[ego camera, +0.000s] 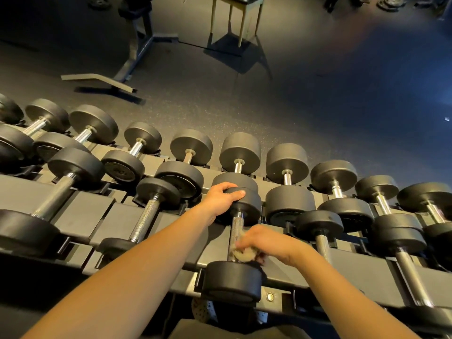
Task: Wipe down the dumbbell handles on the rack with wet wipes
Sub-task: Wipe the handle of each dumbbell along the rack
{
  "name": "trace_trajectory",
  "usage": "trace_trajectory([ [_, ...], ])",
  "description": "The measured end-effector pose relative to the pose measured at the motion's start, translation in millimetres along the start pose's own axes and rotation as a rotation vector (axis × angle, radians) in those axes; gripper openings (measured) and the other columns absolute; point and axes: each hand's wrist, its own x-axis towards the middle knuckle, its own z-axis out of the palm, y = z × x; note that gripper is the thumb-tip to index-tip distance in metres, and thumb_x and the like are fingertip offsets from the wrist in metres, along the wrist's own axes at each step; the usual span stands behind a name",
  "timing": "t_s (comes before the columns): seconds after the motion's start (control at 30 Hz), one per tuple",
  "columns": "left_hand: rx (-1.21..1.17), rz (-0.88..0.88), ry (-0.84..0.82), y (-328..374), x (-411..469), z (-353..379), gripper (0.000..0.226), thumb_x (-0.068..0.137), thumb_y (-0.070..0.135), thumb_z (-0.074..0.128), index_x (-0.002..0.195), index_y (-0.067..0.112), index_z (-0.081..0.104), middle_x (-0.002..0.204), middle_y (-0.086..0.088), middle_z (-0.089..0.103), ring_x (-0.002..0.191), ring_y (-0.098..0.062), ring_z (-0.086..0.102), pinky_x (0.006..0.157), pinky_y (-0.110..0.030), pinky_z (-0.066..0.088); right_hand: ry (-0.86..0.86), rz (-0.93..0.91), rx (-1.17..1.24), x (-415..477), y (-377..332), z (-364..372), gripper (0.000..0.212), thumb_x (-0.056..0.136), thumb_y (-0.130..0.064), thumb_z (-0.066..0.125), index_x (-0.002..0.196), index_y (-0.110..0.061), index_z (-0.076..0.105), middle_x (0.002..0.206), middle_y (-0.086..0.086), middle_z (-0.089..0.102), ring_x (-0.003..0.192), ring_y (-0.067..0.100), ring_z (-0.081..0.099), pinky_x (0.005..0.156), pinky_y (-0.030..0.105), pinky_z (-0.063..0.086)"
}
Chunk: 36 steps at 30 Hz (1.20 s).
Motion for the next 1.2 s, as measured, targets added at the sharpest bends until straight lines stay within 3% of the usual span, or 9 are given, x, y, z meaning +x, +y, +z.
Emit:
trace_trajectory([
  [0.07,-0.004,-0.004,0.000,0.8,-0.8,-0.8,0.040,0.091,0.040,0.076,0.126,0.029,0.063,0.126,-0.003,0.061,0.112,-0.023,0.062,0.100,-0.043,0.054,0.059,-0.040,0.153,11.6,3.7,-1.1,0.034,0.102,-0.035,0.059,0.084,-0.007,0.066,0.064,0.007,0.060,0.050,0.016,0.051,0.057,0.026,0.042],
  [0.27,-0.007,-0.017,0.011,-0.6,-0.7,-0.7,0.045,0.088,0.044,0.078,0.128,0.030,0.063,0.124,-0.002,0.064,0.107,-0.022,0.066,0.089,-0.038,0.058,0.787,0.048,-0.253,52.1,23.9,4.8,0.044,0.087,-0.056,0.071,0.068,-0.017,0.063,0.061,0.000,0.063,0.055,0.012,0.059,0.054,0.028,0.047],
  [0.43,-0.016,-0.017,0.022,-1.0,-1.2,-0.3,0.048,0.088,0.044,0.078,0.131,0.030,0.062,0.126,-0.001,0.064,0.109,-0.020,0.065,0.079,-0.029,0.055,1.063,0.057,-0.354,55.0,18.1,31.4,0.038,0.091,-0.055,0.068,0.099,-0.021,0.052,0.084,-0.004,0.064,0.074,0.015,0.061,0.054,0.025,0.037],
  [0.57,-0.021,-0.013,0.015,-1.9,-1.0,-1.1,0.044,0.089,0.042,0.078,0.128,0.029,0.063,0.125,-0.002,0.064,0.112,-0.023,0.064,0.096,-0.039,0.055,0.963,-0.147,-0.442,52.8,20.1,37.9,0.020,0.099,-0.040,0.060,0.107,-0.023,0.056,0.095,-0.006,0.064,0.088,0.015,0.066,0.069,0.025,0.047],
  [0.7,-0.014,0.003,0.019,-1.7,-2.6,-1.0,0.044,0.090,0.041,0.076,0.130,0.028,0.062,0.124,-0.002,0.064,0.111,-0.022,0.063,0.085,-0.033,0.054,0.711,-0.204,-0.631,39.4,16.9,27.4,0.036,0.091,-0.050,0.068,0.116,-0.025,0.061,0.104,-0.007,0.062,0.093,0.012,0.062,0.078,0.026,0.050],
  [0.77,-0.024,0.004,0.018,-1.5,-3.3,-0.6,0.044,0.090,0.041,0.077,0.130,0.028,0.063,0.125,-0.002,0.064,0.110,-0.022,0.064,0.079,-0.030,0.053,0.731,-0.222,-0.757,42.3,21.6,20.8,0.029,0.096,-0.042,0.064,0.116,-0.022,0.062,0.107,-0.003,0.064,0.096,0.015,0.064,0.081,0.027,0.051],
  [1.0,-0.035,0.000,0.029,-2.6,-1.9,0.7,0.042,0.088,0.044,0.078,0.126,0.031,0.065,0.124,-0.002,0.064,0.109,-0.021,0.064,0.091,-0.036,0.056,1.155,-0.050,-0.225,73.4,23.8,24.4,0.020,0.099,-0.025,0.062,0.087,-0.012,0.073,0.077,0.002,0.069,0.069,0.016,0.063,0.064,0.031,0.054],
  [1.1,-0.022,-0.010,0.026,-1.7,-3.1,1.6,0.041,0.090,0.045,0.076,0.127,0.032,0.062,0.124,-0.001,0.062,0.109,-0.021,0.063,0.087,-0.034,0.057,1.075,-0.023,-0.028,71.8,27.1,20.3,0.027,0.098,-0.022,0.065,0.071,-0.016,0.066,0.072,0.003,0.066,0.065,0.015,0.060,0.066,0.031,0.051],
  [1.2,-0.017,-0.008,0.018,-1.1,-4.2,0.5,0.041,0.090,0.045,0.075,0.127,0.032,0.062,0.124,-0.002,0.061,0.108,-0.021,0.063,0.083,-0.033,0.056,0.835,-0.046,-0.100,50.4,33.2,17.0,0.028,0.098,-0.023,0.065,0.073,-0.012,0.064,0.069,0.002,0.064,0.065,0.016,0.063,0.064,0.032,0.055],
])
